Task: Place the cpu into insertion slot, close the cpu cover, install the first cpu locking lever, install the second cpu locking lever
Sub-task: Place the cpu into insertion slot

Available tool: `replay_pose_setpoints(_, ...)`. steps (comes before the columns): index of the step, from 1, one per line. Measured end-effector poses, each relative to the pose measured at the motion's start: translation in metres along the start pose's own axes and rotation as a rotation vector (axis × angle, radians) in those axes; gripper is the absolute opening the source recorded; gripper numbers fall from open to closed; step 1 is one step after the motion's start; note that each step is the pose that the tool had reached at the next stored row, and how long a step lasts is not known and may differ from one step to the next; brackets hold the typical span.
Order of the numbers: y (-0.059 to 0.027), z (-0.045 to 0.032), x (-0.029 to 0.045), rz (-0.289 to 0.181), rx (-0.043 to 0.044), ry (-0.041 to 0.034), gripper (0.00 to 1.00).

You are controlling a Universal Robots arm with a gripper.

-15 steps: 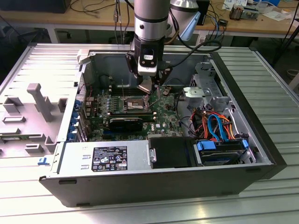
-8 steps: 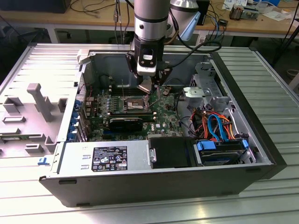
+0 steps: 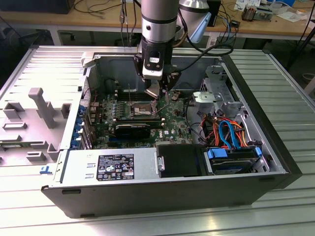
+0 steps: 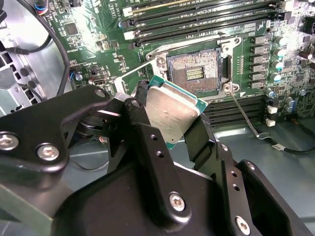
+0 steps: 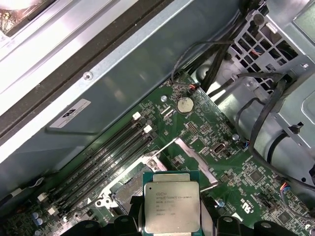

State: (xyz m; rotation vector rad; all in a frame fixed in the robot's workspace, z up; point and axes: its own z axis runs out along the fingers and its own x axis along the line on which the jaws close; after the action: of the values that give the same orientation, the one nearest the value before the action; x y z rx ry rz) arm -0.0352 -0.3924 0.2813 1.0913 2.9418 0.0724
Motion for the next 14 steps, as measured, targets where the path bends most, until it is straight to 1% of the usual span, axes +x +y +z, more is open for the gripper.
replay_pose_setpoints(14,0.0000,0.0000,0.0000,0.056,-0.0008,-0.0025,0.55)
